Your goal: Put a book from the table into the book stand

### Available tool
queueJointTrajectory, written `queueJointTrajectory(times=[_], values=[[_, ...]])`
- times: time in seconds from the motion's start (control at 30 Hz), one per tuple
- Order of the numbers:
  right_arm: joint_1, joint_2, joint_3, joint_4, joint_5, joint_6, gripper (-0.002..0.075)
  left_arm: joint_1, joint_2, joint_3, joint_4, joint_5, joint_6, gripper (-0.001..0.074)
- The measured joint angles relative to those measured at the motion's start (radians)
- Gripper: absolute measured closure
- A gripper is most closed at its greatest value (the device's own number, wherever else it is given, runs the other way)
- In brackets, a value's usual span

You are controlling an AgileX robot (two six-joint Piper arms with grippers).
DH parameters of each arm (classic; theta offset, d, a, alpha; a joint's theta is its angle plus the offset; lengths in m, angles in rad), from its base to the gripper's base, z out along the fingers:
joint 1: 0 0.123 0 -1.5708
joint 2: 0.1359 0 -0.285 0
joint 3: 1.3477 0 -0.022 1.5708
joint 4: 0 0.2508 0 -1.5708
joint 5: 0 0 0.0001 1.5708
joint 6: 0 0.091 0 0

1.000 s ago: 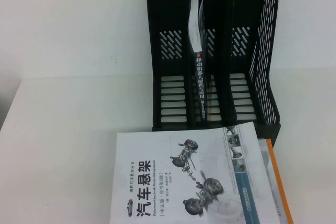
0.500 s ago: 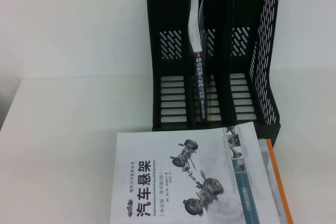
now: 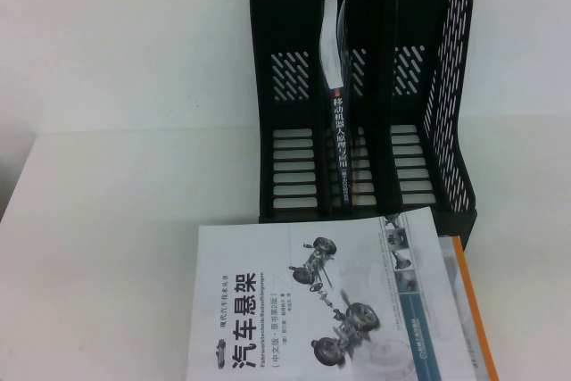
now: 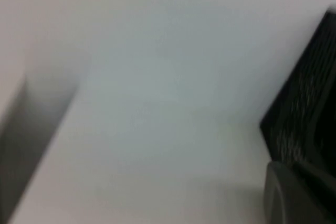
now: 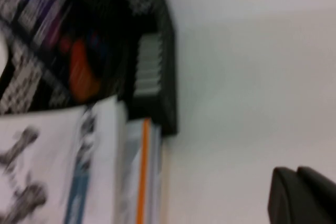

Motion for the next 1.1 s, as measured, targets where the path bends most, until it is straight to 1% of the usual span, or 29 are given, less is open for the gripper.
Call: queueJointTrajectory(times=[0.07, 0.13, 0.2, 0.27, 0.43, 0.53, 0.67, 0.77, 0.9, 1.1], values=[[0.000, 0.072, -0.017, 0.096, 0.045, -0.089, 0.0721, 0.000, 0.063, -0.023, -0.053, 0.102, 0.002, 0.0737], [0.000, 0.155, -0.029, 0.195, 0.075, -0.178, 0.0721, 0.000, 0.126, -0.049, -0.119, 0.205, 0.042, 0.0737], [0.000, 0.243, -0.031, 0.276, 0.085, -0.247, 0.0721, 0.000, 0.195, -0.074, -0.217, 0.286, 0.122, 0.0737], [0.000, 0.328, -0.031, 0.363, 0.093, -0.323, 0.0721, 0.000, 0.256, -0.100, -0.343, 0.355, 0.240, 0.0737], [0.000, 0.564, -0.032, 0.549, 0.097, -0.565, 0.0721, 0.000, 0.386, -0.118, -0.673, 0.416, 0.529, 0.0737], [0.005, 0.686, -0.033, 0.605, 0.088, -0.640, 0.0721, 0.000, 0.474, -0.118, -0.853, 0.431, 0.615, 0.0737], [0.047, 0.803, -0.050, 0.617, 0.056, -0.665, 0.0721, 0.000, 0.589, -0.118, -1.043, 0.459, 0.749, 0.0737], [0.113, 0.861, -0.081, 0.617, 0.029, -0.665, 0.0721, 0.000, 0.665, -0.118, -1.140, 0.475, 0.842, 0.0737], [0.179, 0.939, -0.133, 0.590, -0.010, -0.635, 0.0721, 0.000, 0.746, -0.121, -1.201, 0.475, 0.900, 0.0737], [0.207, 1.046, -0.201, 0.527, -0.029, -0.570, 0.0721, 0.000, 0.783, -0.124, -1.227, 0.466, 0.940, 0.0737]])
